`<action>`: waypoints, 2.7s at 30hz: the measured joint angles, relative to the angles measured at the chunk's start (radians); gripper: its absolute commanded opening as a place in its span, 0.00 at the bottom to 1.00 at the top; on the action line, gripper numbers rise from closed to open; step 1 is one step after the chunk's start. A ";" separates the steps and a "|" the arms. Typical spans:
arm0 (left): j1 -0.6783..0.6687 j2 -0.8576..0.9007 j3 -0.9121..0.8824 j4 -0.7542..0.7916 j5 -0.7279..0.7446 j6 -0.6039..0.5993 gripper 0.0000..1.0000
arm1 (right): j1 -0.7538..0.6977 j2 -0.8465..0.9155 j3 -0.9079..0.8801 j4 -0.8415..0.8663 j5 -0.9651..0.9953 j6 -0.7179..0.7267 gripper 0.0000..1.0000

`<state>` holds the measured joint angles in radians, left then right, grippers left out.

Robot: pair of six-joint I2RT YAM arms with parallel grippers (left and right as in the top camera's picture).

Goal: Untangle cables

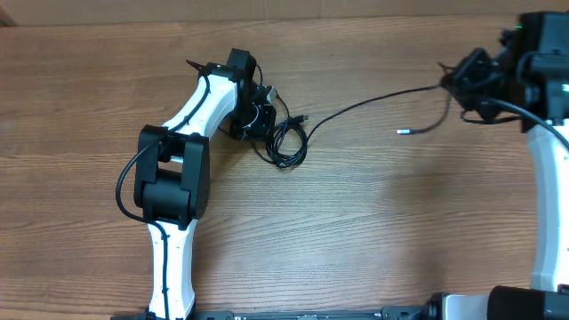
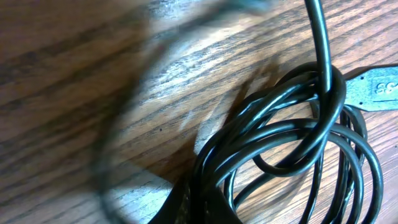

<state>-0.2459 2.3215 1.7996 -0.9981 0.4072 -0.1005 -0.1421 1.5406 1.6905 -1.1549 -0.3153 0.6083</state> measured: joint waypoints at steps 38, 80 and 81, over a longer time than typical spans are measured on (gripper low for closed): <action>0.002 0.000 0.000 0.000 0.000 0.000 0.04 | -0.990 -0.076 0.000 0.249 -0.892 -0.006 0.04; 0.005 0.000 0.000 0.001 0.000 0.000 0.06 | 0.383 0.396 -0.147 0.126 -0.147 0.003 0.43; 0.005 0.000 0.000 0.001 0.000 0.000 0.06 | 0.396 0.406 -0.147 0.142 -0.140 0.022 0.44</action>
<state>-0.2413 2.3215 1.7996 -0.9974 0.4068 -0.1005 0.2539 1.9469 1.5433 -1.0126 -0.4549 0.6304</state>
